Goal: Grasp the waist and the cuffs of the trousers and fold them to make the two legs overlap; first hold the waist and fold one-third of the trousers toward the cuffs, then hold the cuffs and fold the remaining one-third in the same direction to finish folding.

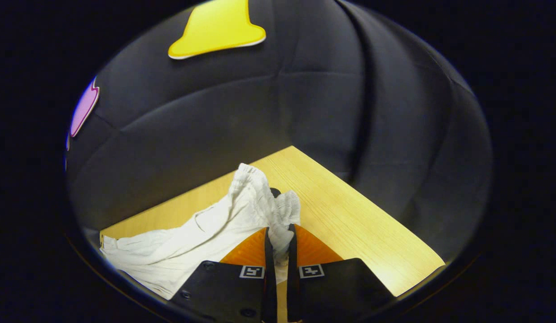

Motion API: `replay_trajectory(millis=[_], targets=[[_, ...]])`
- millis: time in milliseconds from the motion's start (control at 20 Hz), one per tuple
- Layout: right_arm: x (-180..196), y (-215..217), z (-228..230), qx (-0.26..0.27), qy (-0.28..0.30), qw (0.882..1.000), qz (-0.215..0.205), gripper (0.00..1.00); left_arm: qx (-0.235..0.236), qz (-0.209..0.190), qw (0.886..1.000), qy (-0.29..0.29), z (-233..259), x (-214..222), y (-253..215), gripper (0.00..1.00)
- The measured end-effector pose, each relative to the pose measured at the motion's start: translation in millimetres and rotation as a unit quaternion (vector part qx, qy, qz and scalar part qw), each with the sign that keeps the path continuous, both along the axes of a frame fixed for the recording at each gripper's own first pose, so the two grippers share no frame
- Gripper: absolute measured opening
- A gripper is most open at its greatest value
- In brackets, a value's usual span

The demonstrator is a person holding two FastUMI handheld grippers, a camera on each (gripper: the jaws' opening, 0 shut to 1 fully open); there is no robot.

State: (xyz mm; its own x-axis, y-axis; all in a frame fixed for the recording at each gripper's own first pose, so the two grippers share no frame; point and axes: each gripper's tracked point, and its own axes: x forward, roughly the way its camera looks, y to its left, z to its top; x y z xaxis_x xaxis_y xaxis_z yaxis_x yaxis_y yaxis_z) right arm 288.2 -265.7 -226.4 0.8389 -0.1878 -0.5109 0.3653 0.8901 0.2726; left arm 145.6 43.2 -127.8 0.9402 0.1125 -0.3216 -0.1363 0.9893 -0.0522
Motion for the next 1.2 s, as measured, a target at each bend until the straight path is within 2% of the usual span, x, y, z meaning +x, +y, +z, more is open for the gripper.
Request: replay_trajectory(millis=[150,300,500,700,850,1100,1200], targets=[[15.7,17.4,45.5,-0.026,-0.043,0.998,0.033,0.13,0.007,0.0,1.0,0.005,-9.8,2.2,-5.1,0.97],[11.0,43.1,88.9,-0.044,-0.077,0.994,0.071,0.13,-0.008,-0.002,1.0,0.005,-14.6,0.3,-10.5,0.98],[16.3,106.2,121.5,0.012,-0.117,0.989,0.09,0.13,-0.024,0.016,1.0,0.0,-23.2,-3.6,-7.8,0.98],[20.4,176.7,146.0,0.062,-0.144,0.98,0.124,0.13,-0.033,0.013,0.999,0.0,-31.4,-10.3,-11.8,0.97],[18.5,221.4,151.9,0.078,-0.154,0.972,0.159,0.12,-0.043,0.014,0.999,0.002,-40.8,-14.1,-11.4,0.98],[-6.0,286.8,124.7,0.12,-0.145,0.957,0.222,0.12,-0.063,0.016,0.998,0.001,-52.6,-18.9,-10.2,0.97],[-12.1,314.9,115.6,0.114,-0.149,0.952,0.243,0.12,-0.073,0.026,0.997,-0.002,-56.3,-16.2,-5.7,0.97]])
